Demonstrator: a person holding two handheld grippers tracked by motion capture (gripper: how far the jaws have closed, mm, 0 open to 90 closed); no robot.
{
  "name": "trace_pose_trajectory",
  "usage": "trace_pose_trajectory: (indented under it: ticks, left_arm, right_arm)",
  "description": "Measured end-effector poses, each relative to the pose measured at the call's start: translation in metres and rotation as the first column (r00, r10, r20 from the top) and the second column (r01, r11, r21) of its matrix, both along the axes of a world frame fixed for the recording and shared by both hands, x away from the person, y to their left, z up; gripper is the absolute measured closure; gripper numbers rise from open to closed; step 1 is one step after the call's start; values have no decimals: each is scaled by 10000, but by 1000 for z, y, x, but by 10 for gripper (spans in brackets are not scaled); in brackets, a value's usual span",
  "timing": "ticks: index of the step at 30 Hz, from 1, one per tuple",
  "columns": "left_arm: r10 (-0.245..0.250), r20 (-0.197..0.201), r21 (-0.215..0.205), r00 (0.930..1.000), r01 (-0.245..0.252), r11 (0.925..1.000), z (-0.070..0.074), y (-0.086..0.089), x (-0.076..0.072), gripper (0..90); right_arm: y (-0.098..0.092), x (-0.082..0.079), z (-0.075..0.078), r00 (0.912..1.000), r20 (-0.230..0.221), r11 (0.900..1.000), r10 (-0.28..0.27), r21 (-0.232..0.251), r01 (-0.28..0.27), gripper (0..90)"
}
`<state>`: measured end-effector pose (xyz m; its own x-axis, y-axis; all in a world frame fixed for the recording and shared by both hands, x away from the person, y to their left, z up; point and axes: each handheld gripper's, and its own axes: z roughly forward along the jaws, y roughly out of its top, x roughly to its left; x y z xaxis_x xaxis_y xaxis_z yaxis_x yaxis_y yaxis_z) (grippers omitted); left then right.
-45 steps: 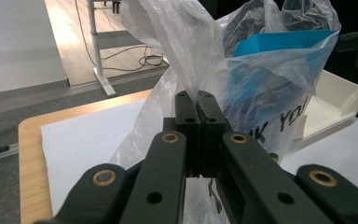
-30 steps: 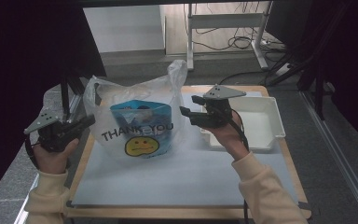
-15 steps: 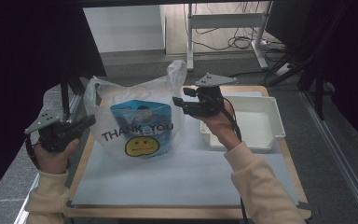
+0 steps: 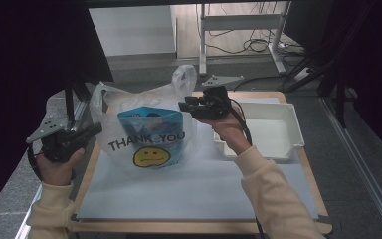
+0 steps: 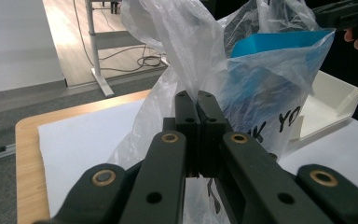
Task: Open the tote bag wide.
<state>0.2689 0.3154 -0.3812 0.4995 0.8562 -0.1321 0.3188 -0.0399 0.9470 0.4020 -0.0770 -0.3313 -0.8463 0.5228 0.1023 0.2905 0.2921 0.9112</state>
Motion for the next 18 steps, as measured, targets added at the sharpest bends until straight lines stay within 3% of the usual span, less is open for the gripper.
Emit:
trace_pose_trajectory:
  ticks: [3, 6, 11, 18]
  left_arm:
    - [-7, 17, -3, 10000, 7, 10000, 0, 0, 0, 895]
    - [-6, 41, -15, 10000, 6, 10000, 1, 0, -1, 895]
    - [-12, 55, -33, 10000, 13, 10000, 1, 0, -1, 895]
    - [-28, 104, -56, 9999, 28, 10000, 1, 0, -2, 895]
  right_arm:
    - [0, -1, 1, 9999, 143, 9999, 58, -128, -56, 817]
    - [-1, -4, 3, 9994, 341, 9998, 83, -197, -76, 881]
    - [-5, -7, 6, 9986, 518, 9995, 52, -318, -36, 889]
    - [-13, -14, 6, 9967, 800, 9998, -145, -117, 155, 890]
